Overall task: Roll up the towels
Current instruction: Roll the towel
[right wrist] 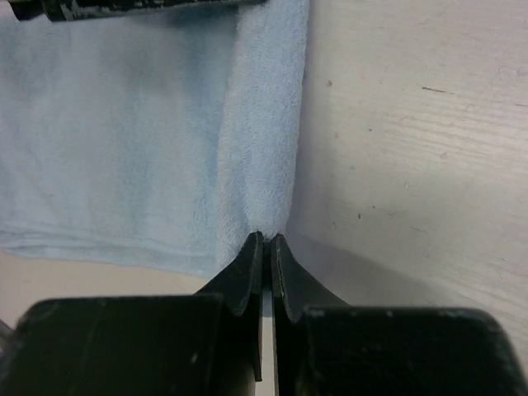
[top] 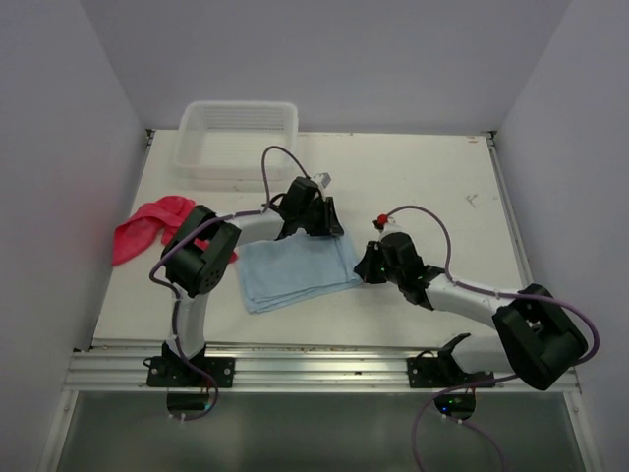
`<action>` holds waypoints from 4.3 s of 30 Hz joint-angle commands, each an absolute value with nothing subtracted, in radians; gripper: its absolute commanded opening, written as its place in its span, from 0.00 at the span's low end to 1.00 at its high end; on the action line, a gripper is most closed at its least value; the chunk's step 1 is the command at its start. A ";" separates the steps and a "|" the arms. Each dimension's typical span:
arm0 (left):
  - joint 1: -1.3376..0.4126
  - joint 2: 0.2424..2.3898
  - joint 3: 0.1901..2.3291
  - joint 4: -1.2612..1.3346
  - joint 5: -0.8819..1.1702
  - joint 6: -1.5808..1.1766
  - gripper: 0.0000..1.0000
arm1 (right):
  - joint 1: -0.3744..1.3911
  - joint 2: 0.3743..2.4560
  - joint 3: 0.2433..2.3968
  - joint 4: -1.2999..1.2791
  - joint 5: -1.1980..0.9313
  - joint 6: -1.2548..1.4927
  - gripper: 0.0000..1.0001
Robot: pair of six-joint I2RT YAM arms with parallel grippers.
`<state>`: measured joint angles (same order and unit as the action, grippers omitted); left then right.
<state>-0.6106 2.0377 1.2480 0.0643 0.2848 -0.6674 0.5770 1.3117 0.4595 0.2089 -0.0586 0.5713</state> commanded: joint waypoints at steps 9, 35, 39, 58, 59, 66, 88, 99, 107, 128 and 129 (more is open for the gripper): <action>-0.586 1.947 1.327 0.037 0.273 -0.647 0.37 | 0.693 1.261 0.525 0.046 0.296 0.379 0.00; -0.588 1.881 1.315 0.029 0.299 -0.650 0.38 | 1.078 1.540 0.773 -0.117 0.906 0.133 0.00; -0.589 1.873 1.304 0.029 0.310 -0.649 0.38 | 1.107 1.617 0.807 -0.121 0.943 0.120 0.00; -0.629 1.910 1.213 0.117 0.367 -0.652 0.37 | 1.180 1.789 0.903 -0.187 1.012 0.104 0.00; -0.632 1.916 1.209 0.115 0.359 -0.649 0.37 | 1.180 1.792 0.905 -0.189 1.012 0.106 0.00; -0.632 1.947 1.177 0.103 0.313 -0.634 0.37 | 1.178 1.792 0.922 -0.202 0.999 0.144 0.00; -0.632 2.025 1.161 0.095 0.245 -0.618 0.36 | 1.147 1.514 0.870 -0.241 0.911 0.328 0.38; -0.632 2.013 1.155 0.100 0.245 -0.615 0.36 | 0.849 1.232 0.625 -0.083 0.418 0.541 0.49; -0.632 1.997 1.160 0.086 0.244 -0.611 0.36 | 0.614 1.224 0.494 0.175 0.005 0.692 0.59; -0.630 1.979 1.160 0.077 0.236 -0.615 0.36 | 0.545 1.448 0.453 0.370 -0.156 0.717 0.39; -0.629 1.976 1.161 0.077 0.236 -0.618 0.36 | 0.545 1.447 0.454 0.365 -0.153 0.710 0.31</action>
<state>-0.6312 1.9953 1.1797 0.0937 0.2905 -0.6430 0.5476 1.4380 0.4541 0.3248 -0.1261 0.7277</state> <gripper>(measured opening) 0.366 0.363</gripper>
